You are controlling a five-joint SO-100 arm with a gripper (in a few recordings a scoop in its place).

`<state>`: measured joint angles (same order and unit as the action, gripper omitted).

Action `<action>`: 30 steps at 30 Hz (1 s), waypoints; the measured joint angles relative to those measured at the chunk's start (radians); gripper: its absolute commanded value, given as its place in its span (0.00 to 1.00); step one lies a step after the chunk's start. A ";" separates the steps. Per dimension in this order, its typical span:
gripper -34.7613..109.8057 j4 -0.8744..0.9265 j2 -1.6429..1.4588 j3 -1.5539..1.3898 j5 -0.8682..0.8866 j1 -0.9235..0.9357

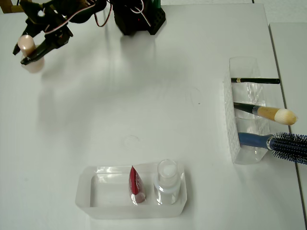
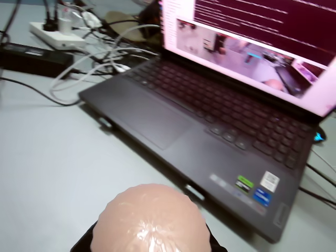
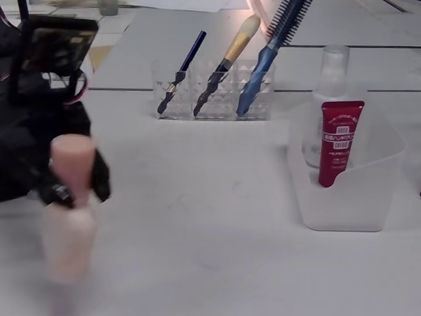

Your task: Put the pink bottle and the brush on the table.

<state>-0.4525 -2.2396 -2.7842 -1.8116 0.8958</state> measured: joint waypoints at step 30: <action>0.24 -0.413 0.327 -0.052 0.123 0.058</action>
<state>-0.8652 -1.9129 -2.8363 -1.6889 0.9541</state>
